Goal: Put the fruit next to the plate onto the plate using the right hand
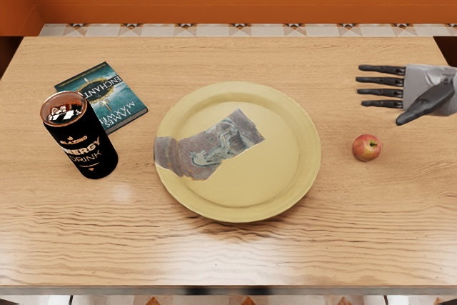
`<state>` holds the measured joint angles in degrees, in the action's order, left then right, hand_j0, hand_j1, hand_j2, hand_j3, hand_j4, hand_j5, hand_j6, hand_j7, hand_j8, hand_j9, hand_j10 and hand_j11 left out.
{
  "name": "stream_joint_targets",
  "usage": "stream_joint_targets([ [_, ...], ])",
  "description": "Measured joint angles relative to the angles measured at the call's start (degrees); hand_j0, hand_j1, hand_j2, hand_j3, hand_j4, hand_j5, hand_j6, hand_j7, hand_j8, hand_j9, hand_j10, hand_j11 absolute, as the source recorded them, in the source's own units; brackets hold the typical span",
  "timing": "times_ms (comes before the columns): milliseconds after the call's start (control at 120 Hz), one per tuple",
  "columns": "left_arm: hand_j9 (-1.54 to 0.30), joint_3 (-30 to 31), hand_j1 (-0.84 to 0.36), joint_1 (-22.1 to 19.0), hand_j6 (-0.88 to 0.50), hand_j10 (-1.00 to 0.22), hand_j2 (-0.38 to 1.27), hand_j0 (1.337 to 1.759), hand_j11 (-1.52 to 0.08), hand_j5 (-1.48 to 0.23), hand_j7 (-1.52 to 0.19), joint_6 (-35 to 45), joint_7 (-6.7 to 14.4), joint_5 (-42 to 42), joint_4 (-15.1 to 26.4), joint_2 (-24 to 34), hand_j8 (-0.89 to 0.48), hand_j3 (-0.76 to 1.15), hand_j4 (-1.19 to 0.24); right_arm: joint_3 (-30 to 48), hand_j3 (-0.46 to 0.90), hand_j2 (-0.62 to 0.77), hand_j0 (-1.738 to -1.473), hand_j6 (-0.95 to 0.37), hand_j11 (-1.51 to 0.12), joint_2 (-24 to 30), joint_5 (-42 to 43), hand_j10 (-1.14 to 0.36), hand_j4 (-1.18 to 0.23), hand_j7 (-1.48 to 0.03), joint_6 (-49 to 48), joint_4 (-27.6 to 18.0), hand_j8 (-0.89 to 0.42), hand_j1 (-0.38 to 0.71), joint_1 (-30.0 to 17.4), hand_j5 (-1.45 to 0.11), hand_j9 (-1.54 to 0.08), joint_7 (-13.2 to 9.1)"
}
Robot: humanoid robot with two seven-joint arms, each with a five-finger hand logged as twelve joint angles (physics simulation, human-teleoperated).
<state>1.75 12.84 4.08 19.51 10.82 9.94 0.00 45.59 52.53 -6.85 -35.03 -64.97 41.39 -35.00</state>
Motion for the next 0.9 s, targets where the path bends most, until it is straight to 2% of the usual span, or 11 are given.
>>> stream_joint_targets([
  [167,-0.02,0.3,0.33,-1.2,-0.02,-0.02,0.00,1.658,-0.02,-0.02,-0.02,0.0,0.0,0.0,0.0,0.0,-0.02,0.00,-0.02,-0.5,0.00,0.00,-1.658,0.00,0.00,0.2,1.4,0.00,0.00,0.00,0.0,0.0,0.00,-0.35,0.7,0.00,0.00,0.0],
  [233,-0.02,0.3,0.33,-1.2,-0.02,-0.02,0.00,1.658,-0.02,-0.02,-0.02,0.0,0.0,0.0,0.0,0.0,-0.02,0.00,-0.02,-0.6,0.00,0.00,-1.658,-0.01,-0.02,0.2,7.4,-0.01,-0.01,-0.02,0.0,-1.8,-0.01,-0.33,2.2,-0.02,-0.02,0.0],
  [333,-0.02,0.3,0.33,-1.5,-0.02,-0.02,0.00,1.658,-0.02,-0.02,-0.02,0.0,0.0,0.0,0.0,0.0,-0.02,0.00,-0.02,-1.9,0.00,0.00,-1.658,-0.02,-0.03,0.8,20.3,-0.02,-0.02,-0.03,0.0,-8.5,-0.02,-0.32,5.4,-0.03,-0.03,0.0],
  [408,-0.02,0.3,0.33,-2.4,-0.02,-0.02,0.00,1.658,-0.02,-0.02,-0.02,0.0,0.0,0.0,0.0,0.0,-0.02,0.00,-0.02,-9.2,0.00,-0.01,-1.658,-0.05,-0.07,1.6,27.7,-0.05,-0.05,-0.07,1.4,-13.5,-0.05,-0.28,10.0,-0.07,-0.07,0.0],
  [558,-0.02,0.3,0.33,-2.9,-0.02,-0.02,0.00,1.658,-0.02,-0.02,-0.02,0.0,0.0,0.0,0.0,0.0,-0.02,0.00,-0.02,-23.6,0.00,-0.02,-1.658,-0.10,-0.13,2.5,37.6,-0.10,-0.10,-0.13,14.8,-22.6,-0.10,-0.23,18.7,-0.13,-0.13,0.0],
  [658,-0.02,0.3,0.33,-4.2,-0.02,-0.02,0.00,1.658,-0.02,-0.02,-0.02,0.0,0.0,0.0,0.0,0.0,-0.02,0.00,-0.02,-32.4,0.00,-0.02,-1.658,-0.12,-0.14,2.6,44.0,-0.11,-0.11,-0.14,24.4,-26.2,-0.11,-0.22,23.4,-0.14,-0.14,0.0],
  [767,-0.02,0.3,0.33,-4.7,-0.02,-0.02,0.00,1.658,-0.02,-0.02,-0.02,0.0,0.0,0.0,0.0,0.0,-0.02,0.00,-0.02,-37.9,0.00,-0.02,-1.658,-0.10,-0.12,2.7,50.8,-0.10,-0.10,-0.12,31.7,-29.1,-0.10,-0.24,25.9,-0.12,-0.12,0.0],
  [900,-0.02,0.3,0.33,-6.4,-0.02,-0.02,0.00,1.658,-0.02,-0.02,-0.02,0.0,0.0,0.0,0.0,0.0,-0.02,0.00,-0.02,-44.1,0.00,-0.01,-1.658,-0.08,-0.09,1.7,57.1,-0.07,-0.08,-0.09,39.8,-31.5,-0.08,-0.27,26.6,-0.09,-0.09,0.0],
])
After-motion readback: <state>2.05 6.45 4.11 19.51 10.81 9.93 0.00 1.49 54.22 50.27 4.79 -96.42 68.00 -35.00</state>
